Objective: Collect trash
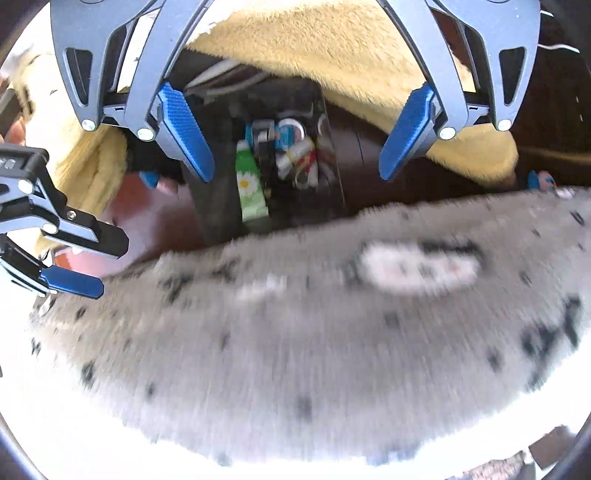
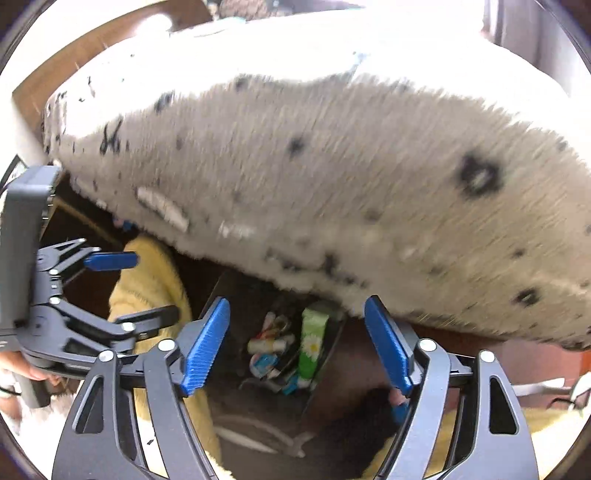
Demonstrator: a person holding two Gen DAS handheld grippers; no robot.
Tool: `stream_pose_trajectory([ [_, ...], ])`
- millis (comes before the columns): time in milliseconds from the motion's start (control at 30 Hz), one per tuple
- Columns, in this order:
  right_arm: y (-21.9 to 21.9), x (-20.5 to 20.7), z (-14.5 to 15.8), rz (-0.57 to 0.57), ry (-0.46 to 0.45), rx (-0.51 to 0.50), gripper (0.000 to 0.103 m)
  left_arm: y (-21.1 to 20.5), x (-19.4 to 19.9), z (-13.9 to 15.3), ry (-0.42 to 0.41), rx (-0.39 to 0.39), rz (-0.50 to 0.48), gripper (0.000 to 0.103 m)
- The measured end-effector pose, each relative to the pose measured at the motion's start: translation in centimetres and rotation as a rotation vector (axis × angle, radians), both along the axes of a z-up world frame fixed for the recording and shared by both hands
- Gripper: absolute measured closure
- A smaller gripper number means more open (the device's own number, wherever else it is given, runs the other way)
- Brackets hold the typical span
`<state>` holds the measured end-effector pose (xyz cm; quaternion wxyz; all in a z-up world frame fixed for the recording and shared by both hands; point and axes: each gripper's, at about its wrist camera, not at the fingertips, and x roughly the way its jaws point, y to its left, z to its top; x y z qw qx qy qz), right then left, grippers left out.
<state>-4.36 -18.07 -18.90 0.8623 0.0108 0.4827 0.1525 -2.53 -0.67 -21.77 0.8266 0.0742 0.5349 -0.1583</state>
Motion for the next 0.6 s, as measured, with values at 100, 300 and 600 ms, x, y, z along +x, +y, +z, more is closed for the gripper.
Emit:
stream_pose_trajectory([
  [100, -1.3, 0.0, 2.5, -0.045, -0.082, -0.025, 0.008, 0.3, 0.2, 2.9, -0.086, -0.027, 0.002, 0.016],
  [300, -3.5, 0.9, 7.6, -0.127, -0.263, -0.066, 0.003, -0.7, 1.9, 9.0, -0.246, -0.1, -0.02, 0.009],
  [600, -7.5, 0.7, 17.0, -0.278, -0.616, -0.053, 0.003, -0.5, 2.7, 19.4, -0.574, -0.172, 0.022, 0.008],
])
